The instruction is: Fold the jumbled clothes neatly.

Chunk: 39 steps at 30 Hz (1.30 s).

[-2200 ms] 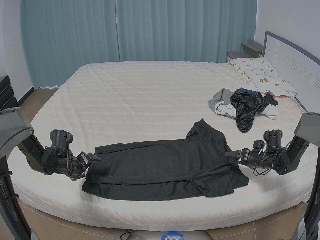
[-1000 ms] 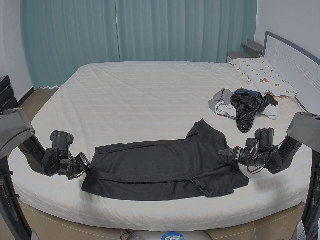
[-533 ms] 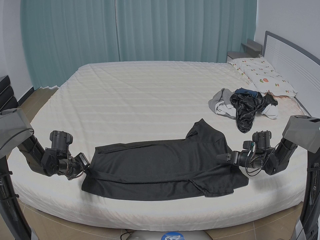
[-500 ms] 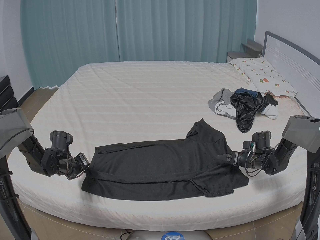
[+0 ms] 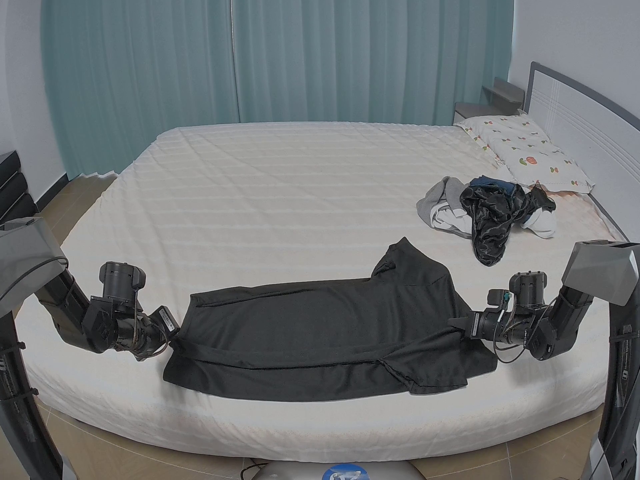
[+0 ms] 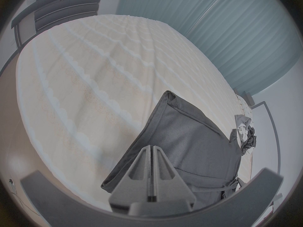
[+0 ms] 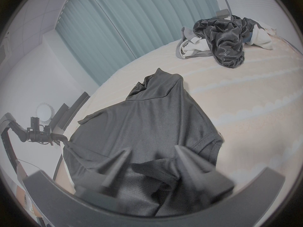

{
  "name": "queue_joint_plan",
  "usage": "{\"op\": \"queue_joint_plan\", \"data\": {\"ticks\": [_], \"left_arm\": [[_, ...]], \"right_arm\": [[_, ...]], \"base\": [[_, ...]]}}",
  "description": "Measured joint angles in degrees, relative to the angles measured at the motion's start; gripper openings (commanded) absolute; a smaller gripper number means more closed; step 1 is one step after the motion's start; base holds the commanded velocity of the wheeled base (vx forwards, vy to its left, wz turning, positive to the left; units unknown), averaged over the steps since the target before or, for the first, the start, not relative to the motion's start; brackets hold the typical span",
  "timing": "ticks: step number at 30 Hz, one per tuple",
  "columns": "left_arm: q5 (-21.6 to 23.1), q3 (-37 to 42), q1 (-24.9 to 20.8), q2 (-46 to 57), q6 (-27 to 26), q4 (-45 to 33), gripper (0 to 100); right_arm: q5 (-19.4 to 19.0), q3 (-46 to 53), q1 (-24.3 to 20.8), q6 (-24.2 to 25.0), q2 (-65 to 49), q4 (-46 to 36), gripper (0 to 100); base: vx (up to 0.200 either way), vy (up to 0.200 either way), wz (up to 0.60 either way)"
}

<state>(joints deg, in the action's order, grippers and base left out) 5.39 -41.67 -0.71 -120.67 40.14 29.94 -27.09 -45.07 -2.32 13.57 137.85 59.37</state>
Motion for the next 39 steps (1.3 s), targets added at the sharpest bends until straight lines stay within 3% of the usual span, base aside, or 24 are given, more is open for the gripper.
{"op": "queue_joint_plan", "data": {"ticks": [5,6,21,39], "left_arm": [[0.05,0.20,0.00,-0.13,0.00,0.05,0],[0.07,0.20,0.00,-0.18,-0.02,0.06,0],[0.88,0.20,0.05,-0.24,0.00,0.13,0],[1.39,0.07,0.41,-0.24,0.37,0.00,0]], "right_arm": [[-3.71,0.20,1.80,0.20,0.90,0.55,0],[-4.47,-0.02,2.39,0.28,1.32,0.65,100],[-12.95,1.05,4.00,0.00,2.76,5.17,100],[-16.21,3.54,4.32,-8.09,4.05,5.41,100]], "base": [[0.000,0.000,0.00],[0.000,0.000,0.00],[0.000,0.000,0.00],[0.000,0.000,0.00]]}}
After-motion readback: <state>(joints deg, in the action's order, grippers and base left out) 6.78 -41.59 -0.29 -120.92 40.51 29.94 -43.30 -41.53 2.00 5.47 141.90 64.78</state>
